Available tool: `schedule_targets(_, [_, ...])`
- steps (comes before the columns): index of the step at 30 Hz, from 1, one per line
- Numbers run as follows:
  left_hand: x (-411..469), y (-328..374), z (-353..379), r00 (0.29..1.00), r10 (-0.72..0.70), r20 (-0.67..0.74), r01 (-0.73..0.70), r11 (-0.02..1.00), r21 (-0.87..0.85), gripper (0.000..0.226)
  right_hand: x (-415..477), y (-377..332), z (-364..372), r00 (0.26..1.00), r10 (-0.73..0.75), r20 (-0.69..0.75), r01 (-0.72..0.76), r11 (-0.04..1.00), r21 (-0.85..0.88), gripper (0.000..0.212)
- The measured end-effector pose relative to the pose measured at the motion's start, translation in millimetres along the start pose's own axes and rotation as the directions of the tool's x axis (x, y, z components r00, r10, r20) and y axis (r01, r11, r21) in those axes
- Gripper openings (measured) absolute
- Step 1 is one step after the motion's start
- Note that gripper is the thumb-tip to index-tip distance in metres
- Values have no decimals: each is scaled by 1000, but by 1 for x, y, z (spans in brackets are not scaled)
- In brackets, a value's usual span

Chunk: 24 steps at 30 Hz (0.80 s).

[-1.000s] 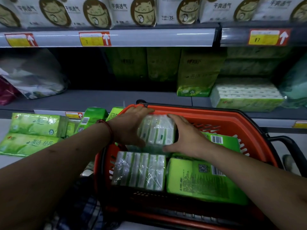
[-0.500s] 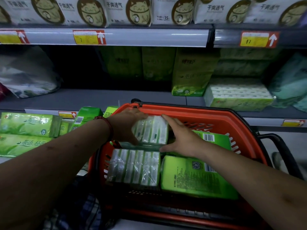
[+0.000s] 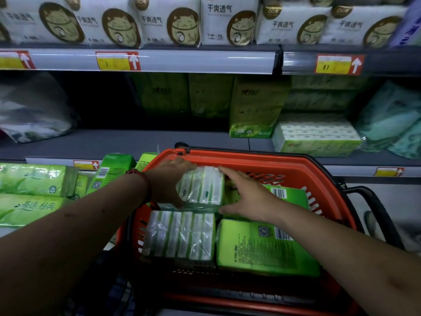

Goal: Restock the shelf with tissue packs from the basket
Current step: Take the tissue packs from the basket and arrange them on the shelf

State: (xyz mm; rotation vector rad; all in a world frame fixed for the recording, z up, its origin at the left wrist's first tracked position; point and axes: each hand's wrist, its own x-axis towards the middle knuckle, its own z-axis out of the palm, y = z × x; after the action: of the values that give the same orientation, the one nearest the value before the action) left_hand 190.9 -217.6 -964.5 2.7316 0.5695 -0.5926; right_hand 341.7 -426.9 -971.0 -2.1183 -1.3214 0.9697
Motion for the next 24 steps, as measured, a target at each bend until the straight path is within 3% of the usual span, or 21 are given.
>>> schedule_targets(5, [-5,5,1,998,-37,42,33,996,79,144,8,-4,10,1000,-21,-3,21,998,-61,125])
schedule_targets(15, [2,-3,-12,999,3,-43,2,993,115,129,21,-7,-2,997,11,-71,-10,1000,22,126])
schedule_targets(20, [-24,-1,-55,980,29,-198,-33,999,-18,128,17,-25,-38,987,-40,-156,67,983,173,118])
schedule_targets(24, [-63,4,-94,919,21,-394,-104,976,-192,125,4,-51,-75,958,-121,-261,197,936,290,111])
